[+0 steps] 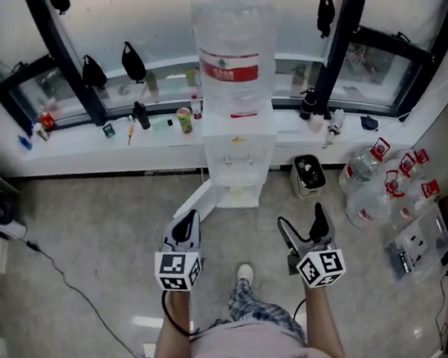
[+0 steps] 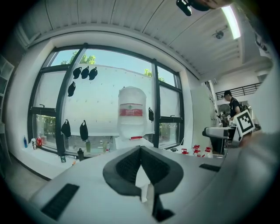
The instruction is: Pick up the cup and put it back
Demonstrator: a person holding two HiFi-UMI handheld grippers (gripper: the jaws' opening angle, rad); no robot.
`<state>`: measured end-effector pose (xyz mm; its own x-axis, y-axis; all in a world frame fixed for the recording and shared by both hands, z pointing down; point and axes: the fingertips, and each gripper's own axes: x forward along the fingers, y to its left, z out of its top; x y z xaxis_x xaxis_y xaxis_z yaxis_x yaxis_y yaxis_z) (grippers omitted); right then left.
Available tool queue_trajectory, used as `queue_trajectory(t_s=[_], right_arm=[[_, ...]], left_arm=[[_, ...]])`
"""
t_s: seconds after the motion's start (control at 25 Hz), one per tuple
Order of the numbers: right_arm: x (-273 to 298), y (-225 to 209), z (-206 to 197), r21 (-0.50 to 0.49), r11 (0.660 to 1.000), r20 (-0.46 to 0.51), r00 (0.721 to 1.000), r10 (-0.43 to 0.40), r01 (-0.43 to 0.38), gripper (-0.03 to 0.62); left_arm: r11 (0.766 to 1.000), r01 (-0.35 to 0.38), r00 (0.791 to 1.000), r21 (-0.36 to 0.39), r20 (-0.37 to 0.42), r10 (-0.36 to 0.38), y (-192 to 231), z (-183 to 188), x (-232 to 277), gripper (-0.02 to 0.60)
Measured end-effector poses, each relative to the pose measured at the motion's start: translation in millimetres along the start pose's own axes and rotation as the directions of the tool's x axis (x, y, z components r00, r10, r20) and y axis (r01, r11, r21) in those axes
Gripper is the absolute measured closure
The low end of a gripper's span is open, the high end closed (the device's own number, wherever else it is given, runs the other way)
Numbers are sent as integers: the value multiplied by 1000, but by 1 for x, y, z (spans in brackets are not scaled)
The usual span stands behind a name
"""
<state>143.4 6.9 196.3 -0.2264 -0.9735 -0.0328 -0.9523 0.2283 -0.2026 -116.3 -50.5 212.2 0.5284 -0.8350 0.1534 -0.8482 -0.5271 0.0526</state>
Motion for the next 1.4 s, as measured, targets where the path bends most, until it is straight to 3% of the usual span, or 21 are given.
queue_trajectory(t_s=[0.44, 1.2, 1.4], right_arm=[[139, -61, 5, 0, 999, -29, 998, 48, -48, 88], [209, -69, -17, 33, 999, -71, 997, 20, -17, 88], [229, -64, -29, 7, 999, -71, 997, 37, -37, 88]], left_arm=[[999, -35, 999, 5, -4, 35, 45, 28, 131, 557], [999, 26, 998, 19, -60, -25, 78, 25, 197, 557], [998, 51, 998, 44, -36, -50, 85, 19, 215, 557]])
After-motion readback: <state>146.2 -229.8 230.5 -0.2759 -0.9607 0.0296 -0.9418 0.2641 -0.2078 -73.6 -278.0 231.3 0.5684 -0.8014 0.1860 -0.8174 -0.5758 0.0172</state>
